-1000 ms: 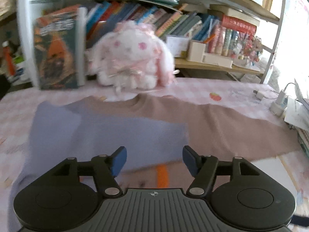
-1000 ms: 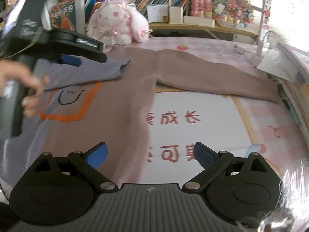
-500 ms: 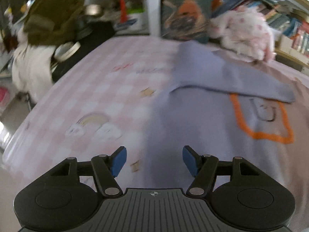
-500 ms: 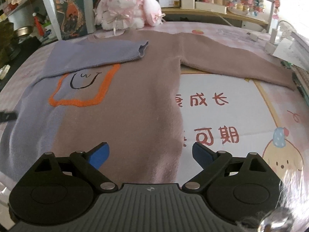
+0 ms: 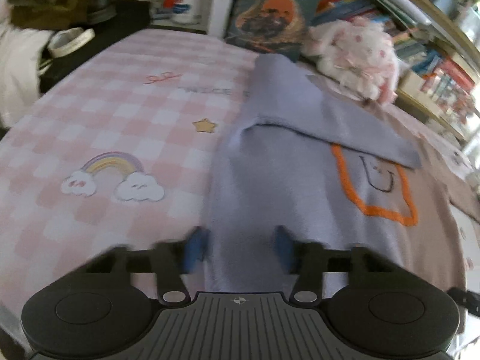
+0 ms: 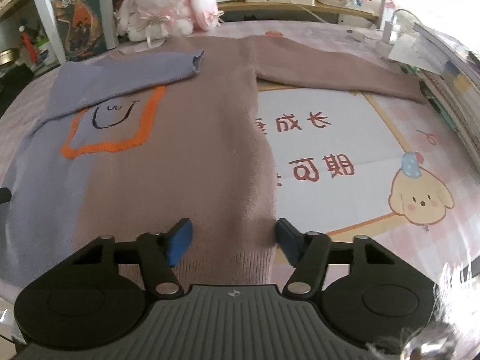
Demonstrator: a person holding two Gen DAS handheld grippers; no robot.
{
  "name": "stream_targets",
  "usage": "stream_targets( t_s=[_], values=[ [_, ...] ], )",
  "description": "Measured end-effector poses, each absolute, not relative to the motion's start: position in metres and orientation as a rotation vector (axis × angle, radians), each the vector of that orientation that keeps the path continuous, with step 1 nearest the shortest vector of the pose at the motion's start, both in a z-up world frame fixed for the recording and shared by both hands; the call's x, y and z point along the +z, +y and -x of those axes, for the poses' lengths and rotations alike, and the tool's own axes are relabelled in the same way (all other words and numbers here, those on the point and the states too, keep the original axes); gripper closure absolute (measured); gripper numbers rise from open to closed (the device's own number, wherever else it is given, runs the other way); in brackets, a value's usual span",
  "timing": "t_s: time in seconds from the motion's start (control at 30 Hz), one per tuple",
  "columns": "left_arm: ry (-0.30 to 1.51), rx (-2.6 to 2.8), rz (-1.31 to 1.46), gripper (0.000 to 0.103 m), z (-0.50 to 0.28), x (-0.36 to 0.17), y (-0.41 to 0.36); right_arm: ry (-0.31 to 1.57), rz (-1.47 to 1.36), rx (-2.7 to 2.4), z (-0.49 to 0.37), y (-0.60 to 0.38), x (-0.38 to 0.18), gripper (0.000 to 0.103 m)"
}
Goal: Fold clothes
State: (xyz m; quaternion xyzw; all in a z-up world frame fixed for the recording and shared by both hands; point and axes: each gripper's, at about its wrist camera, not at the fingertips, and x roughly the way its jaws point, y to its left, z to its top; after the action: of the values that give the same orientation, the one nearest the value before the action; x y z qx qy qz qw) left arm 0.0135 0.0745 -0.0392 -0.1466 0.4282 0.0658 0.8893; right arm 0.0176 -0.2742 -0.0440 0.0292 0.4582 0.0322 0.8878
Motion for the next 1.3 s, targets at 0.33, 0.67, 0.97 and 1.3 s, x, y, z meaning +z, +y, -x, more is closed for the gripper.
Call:
stream_targets(
  t_s=[0.33, 0.67, 0.97, 1.3],
  values=[
    [0.843, 0.171, 0.348, 0.099, -0.011, -0.038, 0.105, 0.949, -0.078, 0.078, -0.020, -0.256, -0.041, 0.092],
    [0.843, 0.208, 0.344, 0.098, -0.014, -0.042, 0.134, 0.942, -0.004, 0.171, -0.028, -0.219, -0.041, 0.092],
    [0.863, 0.169, 0.238, 0.082, -0.007, -0.034, 0.124, 0.947, -0.033, 0.137, -0.023, -0.220, -0.039, 0.073],
    [0.827, 0.148, 0.221, 0.031, 0.029, -0.017, 0.107, 0.835, -0.038, 0.110, 0.008, -0.209, -0.014, 0.029]
  ],
)
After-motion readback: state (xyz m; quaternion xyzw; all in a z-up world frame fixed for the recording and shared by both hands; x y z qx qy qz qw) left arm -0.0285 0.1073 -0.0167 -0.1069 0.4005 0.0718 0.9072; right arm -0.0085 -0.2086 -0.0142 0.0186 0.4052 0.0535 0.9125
